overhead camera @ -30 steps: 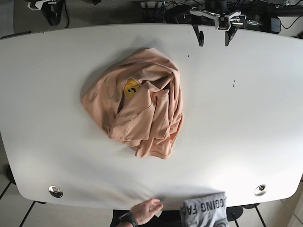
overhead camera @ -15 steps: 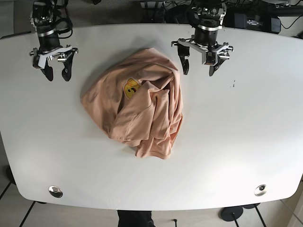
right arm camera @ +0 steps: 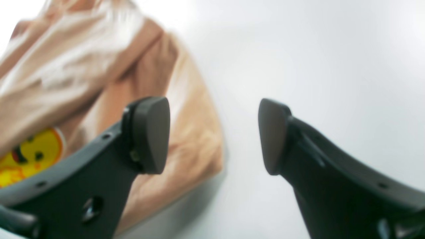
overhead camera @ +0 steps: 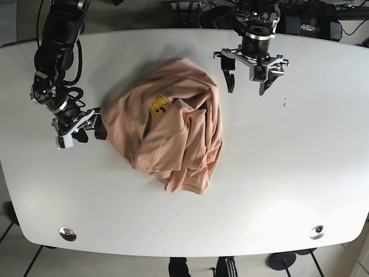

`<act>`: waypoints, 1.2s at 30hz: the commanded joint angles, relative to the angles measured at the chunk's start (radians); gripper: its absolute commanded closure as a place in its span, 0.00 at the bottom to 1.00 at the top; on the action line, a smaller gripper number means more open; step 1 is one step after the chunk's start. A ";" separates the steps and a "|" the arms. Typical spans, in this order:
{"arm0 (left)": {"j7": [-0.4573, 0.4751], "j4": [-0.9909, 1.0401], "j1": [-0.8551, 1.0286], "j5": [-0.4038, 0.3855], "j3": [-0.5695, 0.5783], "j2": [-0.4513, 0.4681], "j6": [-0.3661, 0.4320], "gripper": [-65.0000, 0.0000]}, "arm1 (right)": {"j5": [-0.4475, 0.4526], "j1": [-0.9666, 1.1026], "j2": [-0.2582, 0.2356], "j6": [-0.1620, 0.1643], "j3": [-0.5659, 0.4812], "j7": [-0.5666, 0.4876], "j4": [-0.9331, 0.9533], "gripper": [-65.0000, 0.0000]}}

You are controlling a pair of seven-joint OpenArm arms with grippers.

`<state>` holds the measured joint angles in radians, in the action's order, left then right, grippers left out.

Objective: Fold the T-shirt properly
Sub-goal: 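Grasp the peach shirt's edge with the right gripper and drag it outward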

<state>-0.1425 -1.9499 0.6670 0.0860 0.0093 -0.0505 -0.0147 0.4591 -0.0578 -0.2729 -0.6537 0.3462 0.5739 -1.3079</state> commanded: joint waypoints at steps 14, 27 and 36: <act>0.020 -0.016 -0.026 -0.002 -0.001 0.002 0.000 0.31 | 0.007 -0.037 0.097 -0.044 -0.005 0.008 0.138 0.40; 0.020 -0.016 -0.034 -0.004 0.004 0.002 -0.001 0.30 | -0.053 -0.040 0.102 -0.044 -0.049 0.016 0.067 0.97; 0.020 -0.016 -0.034 -0.005 0.022 0.002 -0.078 0.30 | -0.135 0.048 0.105 -0.044 0.026 0.203 -0.583 0.97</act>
<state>-0.1459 -1.9499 0.6312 0.0856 0.0277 -0.0433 -0.0879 0.3141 0.0040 -0.1596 -0.6994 0.3763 0.8001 -1.8786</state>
